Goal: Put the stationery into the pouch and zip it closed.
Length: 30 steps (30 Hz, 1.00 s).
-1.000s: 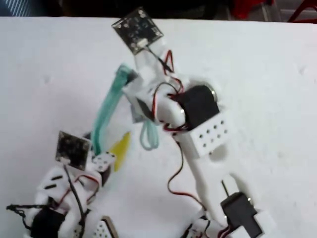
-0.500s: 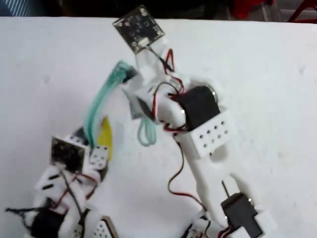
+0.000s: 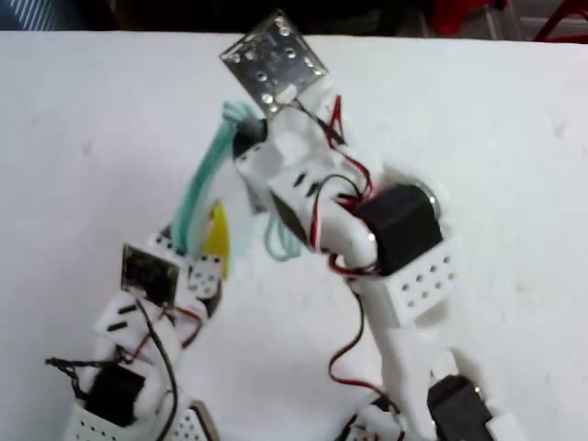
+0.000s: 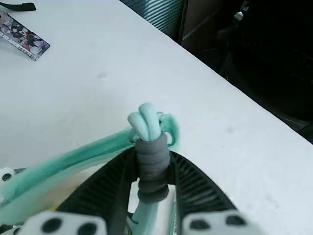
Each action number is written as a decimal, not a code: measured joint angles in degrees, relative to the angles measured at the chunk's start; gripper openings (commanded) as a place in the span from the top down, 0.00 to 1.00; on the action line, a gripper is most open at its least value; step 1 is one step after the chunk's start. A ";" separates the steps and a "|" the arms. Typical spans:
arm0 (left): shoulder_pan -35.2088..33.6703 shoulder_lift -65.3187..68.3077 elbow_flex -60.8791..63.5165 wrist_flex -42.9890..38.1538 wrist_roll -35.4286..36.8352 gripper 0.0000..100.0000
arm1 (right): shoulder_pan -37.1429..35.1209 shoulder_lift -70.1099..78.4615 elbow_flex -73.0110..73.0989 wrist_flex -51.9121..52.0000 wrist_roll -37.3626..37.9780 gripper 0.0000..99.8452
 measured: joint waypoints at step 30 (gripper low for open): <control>0.00 0.35 -4.48 11.78 2.11 0.98 | 1.23 4.13 2.81 0.97 0.00 0.98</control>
